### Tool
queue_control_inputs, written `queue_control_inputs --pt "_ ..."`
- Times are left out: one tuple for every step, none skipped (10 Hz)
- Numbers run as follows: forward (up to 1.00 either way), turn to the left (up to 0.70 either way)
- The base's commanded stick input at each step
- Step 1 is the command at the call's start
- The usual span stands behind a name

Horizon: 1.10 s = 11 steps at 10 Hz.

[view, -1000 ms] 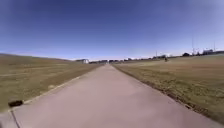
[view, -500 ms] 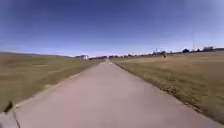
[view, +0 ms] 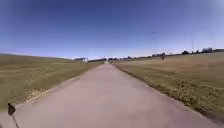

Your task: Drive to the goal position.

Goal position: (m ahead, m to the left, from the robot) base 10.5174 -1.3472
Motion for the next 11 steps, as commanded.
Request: queue_control_inputs --pt "1.00 0.00" --pt "1.00 0.00" --pt "1.00 0.00" --pt "1.00 0.00" --pt "1.00 0.00" --pt "1.00 0.00" --pt "1.00 0.00" --pt "1.00 0.00" --pt "1.00 0.00" --pt "1.00 0.00" --pt "1.00 0.00"
